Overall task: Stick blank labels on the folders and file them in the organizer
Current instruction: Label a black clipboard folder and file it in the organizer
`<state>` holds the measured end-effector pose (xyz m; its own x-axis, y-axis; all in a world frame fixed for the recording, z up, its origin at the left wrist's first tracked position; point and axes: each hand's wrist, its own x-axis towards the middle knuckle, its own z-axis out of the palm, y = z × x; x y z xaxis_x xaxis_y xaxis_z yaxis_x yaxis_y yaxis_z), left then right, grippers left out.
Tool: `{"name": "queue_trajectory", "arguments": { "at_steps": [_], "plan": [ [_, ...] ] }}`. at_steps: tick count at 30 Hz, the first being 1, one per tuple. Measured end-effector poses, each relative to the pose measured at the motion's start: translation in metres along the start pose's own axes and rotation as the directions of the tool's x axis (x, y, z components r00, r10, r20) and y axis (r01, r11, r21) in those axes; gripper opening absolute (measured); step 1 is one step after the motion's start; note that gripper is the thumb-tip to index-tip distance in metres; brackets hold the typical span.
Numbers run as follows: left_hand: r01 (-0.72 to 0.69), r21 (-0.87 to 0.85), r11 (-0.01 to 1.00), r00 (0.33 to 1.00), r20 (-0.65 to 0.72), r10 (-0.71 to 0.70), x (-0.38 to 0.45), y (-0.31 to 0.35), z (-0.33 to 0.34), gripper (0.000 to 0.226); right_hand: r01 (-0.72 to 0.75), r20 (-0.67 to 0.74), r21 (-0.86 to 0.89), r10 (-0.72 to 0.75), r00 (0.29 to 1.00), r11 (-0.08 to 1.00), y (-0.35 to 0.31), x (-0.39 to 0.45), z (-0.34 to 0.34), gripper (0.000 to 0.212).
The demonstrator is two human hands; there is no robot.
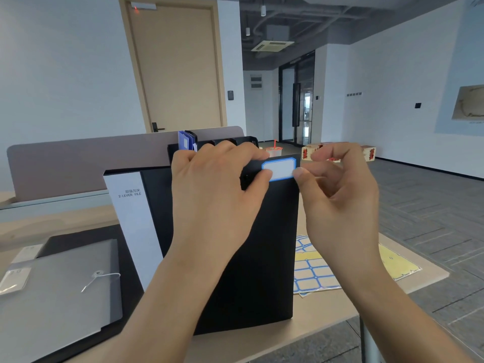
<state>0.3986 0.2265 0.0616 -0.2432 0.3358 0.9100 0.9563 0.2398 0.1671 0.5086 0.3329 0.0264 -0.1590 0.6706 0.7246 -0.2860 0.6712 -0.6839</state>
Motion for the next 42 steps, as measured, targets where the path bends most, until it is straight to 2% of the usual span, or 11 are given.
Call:
{"name": "queue_trajectory", "arguments": {
  "at_steps": [5,12,19,26,32,39,42],
  "plan": [
    [-0.008,0.004,1.0,1.0,0.005,0.008,-0.001,0.001,-0.002,0.022,-0.022,0.005,0.066,0.022,1.0,0.998,-0.005,0.005,0.001,0.019],
    [-0.006,-0.018,1.0,1.0,-0.006,0.006,-0.001,0.003,0.0,0.02,0.046,0.009,0.002,-0.046,0.999,0.999,-0.005,0.005,0.001,0.02],
    [-0.004,0.013,1.0,1.0,0.005,0.004,-0.003,0.003,0.002,0.021,-0.05,0.067,0.003,0.05,0.997,0.999,-0.001,0.0,-0.006,0.035],
    [-0.023,0.031,0.999,0.999,0.034,0.022,-0.003,0.0,0.001,0.022,-0.003,0.043,-0.019,0.004,0.999,1.0,0.0,0.0,-0.001,0.034],
    [-0.019,0.035,0.999,0.999,0.039,0.017,-0.003,0.001,-0.001,0.021,-0.128,0.084,0.032,0.125,0.989,0.991,0.007,-0.004,-0.002,0.023],
    [-0.031,0.049,0.998,0.997,0.073,0.028,-0.004,0.0,-0.003,0.026,-0.106,0.061,0.105,0.1,0.993,0.989,0.006,-0.004,0.004,0.032],
    [-0.023,0.051,0.998,0.998,0.066,0.02,-0.003,0.002,-0.003,0.026,-0.19,0.078,0.111,0.182,0.98,0.976,0.003,-0.002,0.005,0.019]
  ]
}}
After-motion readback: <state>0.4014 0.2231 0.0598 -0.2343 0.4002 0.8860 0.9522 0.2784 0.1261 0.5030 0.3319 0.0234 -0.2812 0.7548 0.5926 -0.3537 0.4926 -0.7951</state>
